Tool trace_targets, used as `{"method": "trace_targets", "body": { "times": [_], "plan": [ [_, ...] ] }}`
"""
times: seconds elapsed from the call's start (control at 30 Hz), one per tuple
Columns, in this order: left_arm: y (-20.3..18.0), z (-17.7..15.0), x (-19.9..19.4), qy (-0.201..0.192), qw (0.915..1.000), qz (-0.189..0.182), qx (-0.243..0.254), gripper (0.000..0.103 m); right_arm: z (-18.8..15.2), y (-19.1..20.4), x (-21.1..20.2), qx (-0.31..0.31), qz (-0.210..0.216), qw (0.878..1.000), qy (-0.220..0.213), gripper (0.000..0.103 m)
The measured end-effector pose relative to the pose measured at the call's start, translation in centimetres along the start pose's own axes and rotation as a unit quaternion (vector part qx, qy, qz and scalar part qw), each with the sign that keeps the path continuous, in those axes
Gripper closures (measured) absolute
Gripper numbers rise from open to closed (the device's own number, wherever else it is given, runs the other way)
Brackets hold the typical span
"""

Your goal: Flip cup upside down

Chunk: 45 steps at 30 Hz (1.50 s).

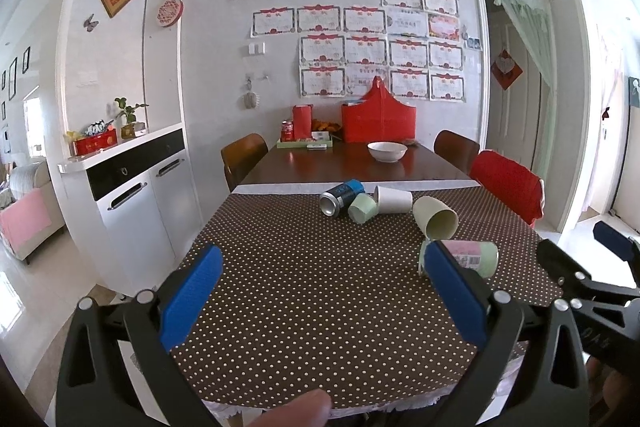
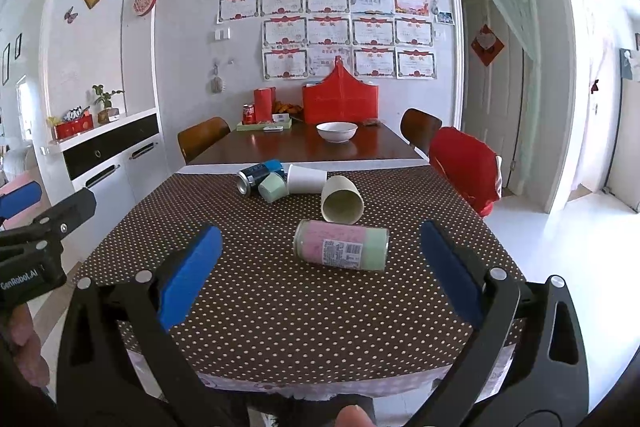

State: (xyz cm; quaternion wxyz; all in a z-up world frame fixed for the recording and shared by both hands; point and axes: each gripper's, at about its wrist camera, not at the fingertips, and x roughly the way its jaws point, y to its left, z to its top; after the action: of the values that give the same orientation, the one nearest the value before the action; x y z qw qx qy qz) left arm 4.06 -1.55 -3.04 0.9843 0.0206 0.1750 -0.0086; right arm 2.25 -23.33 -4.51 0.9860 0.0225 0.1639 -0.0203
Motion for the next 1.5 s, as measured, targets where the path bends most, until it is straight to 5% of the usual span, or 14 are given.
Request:
{"method": "trace_targets", "body": {
  "times": [0.27,0.77,1.07,1.23,1.5],
  "plan": [
    [-0.8,0.2,2.5,0.016,0.9997,-0.013,0.011,0.004,0.4,-2.2,1.8,0.0,-0.007,1.0,0.018,0.006],
    [-2.1,0.7,8.0,0.053,0.9981,-0.02,0.024,0.004,1.0,-2.7,8.3,-0.023,0.045,0.996,0.073,0.006],
    [-7.0,1.3,14.8,0.091,0.9862,-0.08,0.112,0.004,0.4,-6.0,12.2,-0.01,0.024,0.993,0.113,0.006],
    [-11.3,1.1,19.6,0.119,0.9598,-0.143,0.21,0.004,0.4,-8.8,14.9,0.013,0.014,0.992,0.127,0.006],
    [-19.0,-0.8,26.1,0.153,0.8721,-0.252,0.391,0.004,-0.3,-12.6,18.4,0.049,-0.008,0.987,0.152,0.006]
  ]
}}
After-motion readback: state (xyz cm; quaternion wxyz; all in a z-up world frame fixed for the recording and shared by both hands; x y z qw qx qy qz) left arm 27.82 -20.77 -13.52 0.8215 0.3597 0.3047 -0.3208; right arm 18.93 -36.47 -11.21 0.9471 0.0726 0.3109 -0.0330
